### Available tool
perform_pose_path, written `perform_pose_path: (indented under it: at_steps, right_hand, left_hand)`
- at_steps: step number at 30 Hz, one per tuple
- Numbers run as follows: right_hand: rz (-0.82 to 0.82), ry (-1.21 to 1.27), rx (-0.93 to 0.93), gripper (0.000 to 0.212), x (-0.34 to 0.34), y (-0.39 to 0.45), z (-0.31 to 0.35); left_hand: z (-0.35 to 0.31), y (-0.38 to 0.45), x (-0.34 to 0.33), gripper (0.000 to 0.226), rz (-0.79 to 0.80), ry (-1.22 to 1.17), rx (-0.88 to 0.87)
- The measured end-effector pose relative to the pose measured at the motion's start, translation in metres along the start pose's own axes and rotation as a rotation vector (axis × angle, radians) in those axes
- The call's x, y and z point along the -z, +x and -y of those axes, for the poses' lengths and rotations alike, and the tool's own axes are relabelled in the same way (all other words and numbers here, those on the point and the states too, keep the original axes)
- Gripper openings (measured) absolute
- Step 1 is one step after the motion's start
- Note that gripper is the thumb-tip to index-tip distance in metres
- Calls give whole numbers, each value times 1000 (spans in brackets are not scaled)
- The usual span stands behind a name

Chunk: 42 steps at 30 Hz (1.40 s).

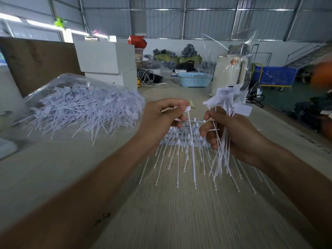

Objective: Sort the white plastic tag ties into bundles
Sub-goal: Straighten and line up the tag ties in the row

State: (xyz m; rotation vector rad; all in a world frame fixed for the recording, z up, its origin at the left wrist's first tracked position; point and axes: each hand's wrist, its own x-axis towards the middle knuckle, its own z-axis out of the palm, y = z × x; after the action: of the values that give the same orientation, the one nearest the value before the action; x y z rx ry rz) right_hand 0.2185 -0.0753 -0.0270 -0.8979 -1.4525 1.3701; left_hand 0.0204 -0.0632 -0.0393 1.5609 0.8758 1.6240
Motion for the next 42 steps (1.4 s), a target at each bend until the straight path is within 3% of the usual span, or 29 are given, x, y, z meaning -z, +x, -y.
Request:
perform_pose_path:
  at_steps: [8, 14, 18, 23, 29, 36, 42]
  right_hand:
    - [54, -65, 7, 24, -14, 0, -6]
    - [70, -111, 25, 39, -22, -4, -6]
    - [-23, -37, 40, 34, -22, -4, -4]
    - [-37, 103, 67, 32, -25, -4, -2]
    - [-67, 153, 111, 20, -23, -4, -3]
    - [-137, 205, 130, 15, -17, 5, -5]
    - [-117, 259, 144, 12, -13, 6, -3]
  left_hand:
    - [-4, -5, -6, 5, -50, -59, -56]
    - [-6, -7, -8, 18, -46, -44, -51]
    - [-6, -7, -7, 24, -9, -69, -8]
    - [-6, -7, -6, 9, -71, 6, -125]
    - [-6, -7, -6, 50, -112, 85, -69]
    - [-4, -14, -17, 22, 60, 88, -8]
    - [-1, -18, -22, 13, 186, 133, -1]
